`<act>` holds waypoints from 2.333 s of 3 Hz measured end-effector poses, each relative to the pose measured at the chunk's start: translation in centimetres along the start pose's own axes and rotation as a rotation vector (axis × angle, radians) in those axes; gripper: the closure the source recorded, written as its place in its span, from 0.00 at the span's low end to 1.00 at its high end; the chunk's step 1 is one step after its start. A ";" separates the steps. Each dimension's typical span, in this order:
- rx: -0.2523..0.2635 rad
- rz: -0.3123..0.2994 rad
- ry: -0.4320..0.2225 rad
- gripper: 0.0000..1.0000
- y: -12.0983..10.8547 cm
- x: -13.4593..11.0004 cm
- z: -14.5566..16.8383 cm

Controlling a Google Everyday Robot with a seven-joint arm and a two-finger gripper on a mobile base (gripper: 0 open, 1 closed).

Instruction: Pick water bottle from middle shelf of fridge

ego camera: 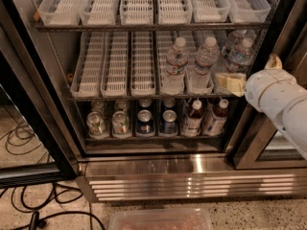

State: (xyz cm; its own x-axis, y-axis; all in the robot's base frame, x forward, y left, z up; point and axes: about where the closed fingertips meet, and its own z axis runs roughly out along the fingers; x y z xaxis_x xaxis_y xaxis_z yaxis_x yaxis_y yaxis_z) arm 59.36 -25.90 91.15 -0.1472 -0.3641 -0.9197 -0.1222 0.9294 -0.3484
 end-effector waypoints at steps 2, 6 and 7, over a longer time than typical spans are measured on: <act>-0.008 0.001 -0.004 0.33 0.3 -0.5 -0.6; -0.036 0.007 0.005 0.28 2.0 -0.5 -0.8; -0.022 0.001 0.006 0.29 1.8 -0.2 0.0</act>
Offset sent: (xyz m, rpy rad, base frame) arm -0.0128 0.0055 0.0038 0.0132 0.0081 0.0219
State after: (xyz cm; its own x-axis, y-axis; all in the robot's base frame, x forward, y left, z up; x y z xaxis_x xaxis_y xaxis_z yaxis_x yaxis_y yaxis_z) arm 59.19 -24.19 90.66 -0.1530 -0.3639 -0.9188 -0.1434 0.9281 -0.3437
